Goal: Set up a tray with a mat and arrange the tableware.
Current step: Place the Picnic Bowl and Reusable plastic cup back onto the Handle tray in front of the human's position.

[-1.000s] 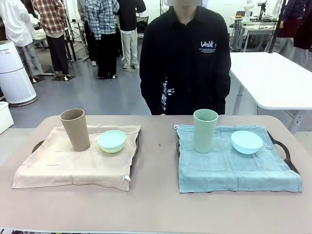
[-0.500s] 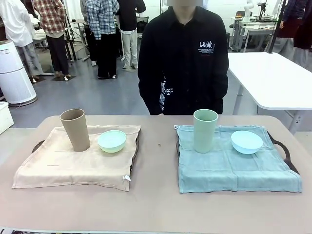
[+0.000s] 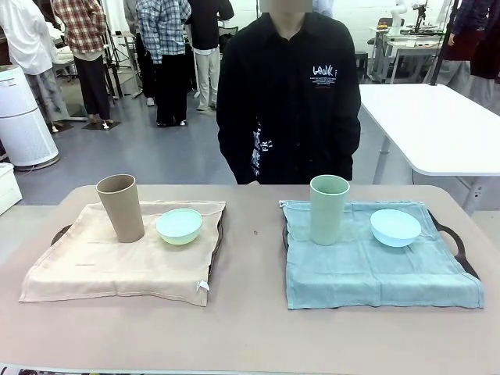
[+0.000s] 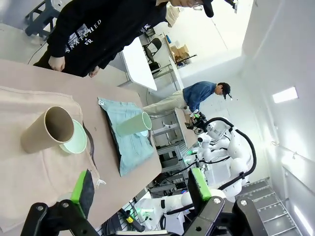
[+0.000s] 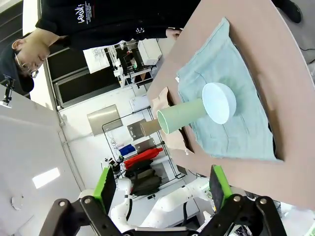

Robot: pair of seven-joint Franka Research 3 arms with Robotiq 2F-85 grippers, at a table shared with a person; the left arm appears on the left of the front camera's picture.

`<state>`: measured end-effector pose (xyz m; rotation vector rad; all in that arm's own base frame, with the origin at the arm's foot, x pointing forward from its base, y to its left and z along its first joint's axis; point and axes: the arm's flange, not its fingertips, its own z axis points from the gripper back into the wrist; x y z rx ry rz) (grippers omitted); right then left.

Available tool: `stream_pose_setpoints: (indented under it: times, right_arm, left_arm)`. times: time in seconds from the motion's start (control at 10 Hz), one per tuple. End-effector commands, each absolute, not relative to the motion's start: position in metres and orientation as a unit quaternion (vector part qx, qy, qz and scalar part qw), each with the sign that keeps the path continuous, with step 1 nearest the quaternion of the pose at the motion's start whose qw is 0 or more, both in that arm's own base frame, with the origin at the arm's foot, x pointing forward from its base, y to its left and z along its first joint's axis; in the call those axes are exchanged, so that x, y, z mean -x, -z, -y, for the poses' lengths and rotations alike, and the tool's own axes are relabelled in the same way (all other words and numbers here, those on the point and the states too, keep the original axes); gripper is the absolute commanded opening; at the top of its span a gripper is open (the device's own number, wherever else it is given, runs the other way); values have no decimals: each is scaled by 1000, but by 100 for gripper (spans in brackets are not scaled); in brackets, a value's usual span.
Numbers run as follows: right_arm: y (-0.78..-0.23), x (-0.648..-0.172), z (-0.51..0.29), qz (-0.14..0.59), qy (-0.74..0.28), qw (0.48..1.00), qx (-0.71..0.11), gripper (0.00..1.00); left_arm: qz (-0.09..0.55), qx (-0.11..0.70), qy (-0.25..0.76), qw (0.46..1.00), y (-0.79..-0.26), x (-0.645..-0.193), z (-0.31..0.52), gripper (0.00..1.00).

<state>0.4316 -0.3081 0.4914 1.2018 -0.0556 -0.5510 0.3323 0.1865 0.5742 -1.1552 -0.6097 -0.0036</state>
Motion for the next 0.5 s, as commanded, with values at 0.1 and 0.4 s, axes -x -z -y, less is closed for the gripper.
stream_pose_setpoints:
  times: [0.1,0.4]
  right_arm:
    - [-490,-431,305,24,255,794,-552,100]
    - [-490,-431,305,24,255,794,-552,100]
  left_arm:
    - [291,541,-5,789,-578,-334,-185,100]
    - [291,541,-5,789,-578,-334,-185,100]
